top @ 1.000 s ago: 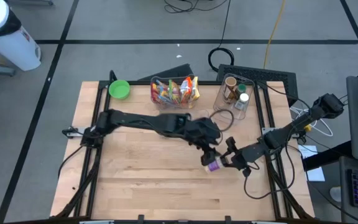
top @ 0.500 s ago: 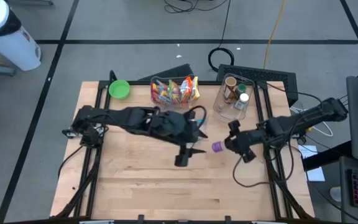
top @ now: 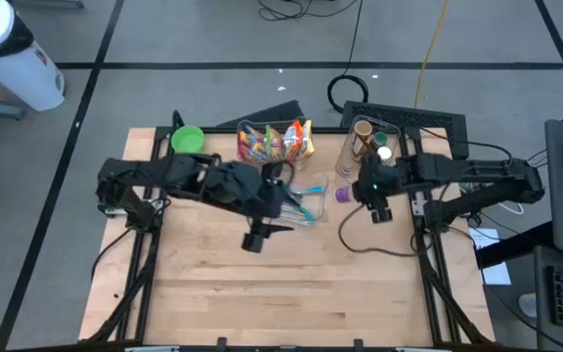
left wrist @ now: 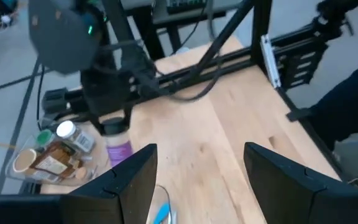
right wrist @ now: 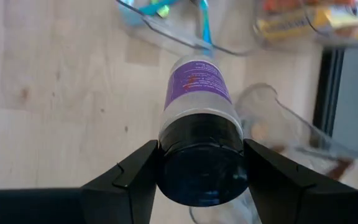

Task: Pick & Place Food Item
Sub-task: Put the purple seasoning bottle into the top right transparent bin

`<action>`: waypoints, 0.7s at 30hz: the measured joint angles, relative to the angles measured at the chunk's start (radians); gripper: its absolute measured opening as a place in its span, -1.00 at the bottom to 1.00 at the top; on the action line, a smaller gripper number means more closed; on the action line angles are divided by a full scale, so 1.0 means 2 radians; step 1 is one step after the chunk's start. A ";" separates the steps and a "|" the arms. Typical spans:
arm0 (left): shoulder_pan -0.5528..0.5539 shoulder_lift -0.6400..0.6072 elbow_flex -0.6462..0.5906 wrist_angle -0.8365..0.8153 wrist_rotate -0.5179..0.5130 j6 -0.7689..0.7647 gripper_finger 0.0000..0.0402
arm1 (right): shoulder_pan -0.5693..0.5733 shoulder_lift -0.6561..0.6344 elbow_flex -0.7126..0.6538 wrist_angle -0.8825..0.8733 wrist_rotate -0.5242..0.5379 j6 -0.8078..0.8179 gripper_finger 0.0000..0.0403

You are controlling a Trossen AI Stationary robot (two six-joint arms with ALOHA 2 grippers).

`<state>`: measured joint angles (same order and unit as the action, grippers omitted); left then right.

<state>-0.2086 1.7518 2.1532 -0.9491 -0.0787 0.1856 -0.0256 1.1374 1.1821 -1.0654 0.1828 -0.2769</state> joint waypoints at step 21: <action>0.056 -0.033 -0.033 -0.088 0.155 0.061 0.24 | -0.154 0.156 0.188 -0.230 0.022 -0.017 -0.03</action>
<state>-0.0968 1.6851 2.0881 -1.1249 0.2320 0.3084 -0.3335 1.4492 1.5585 -1.5252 0.2264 -0.3116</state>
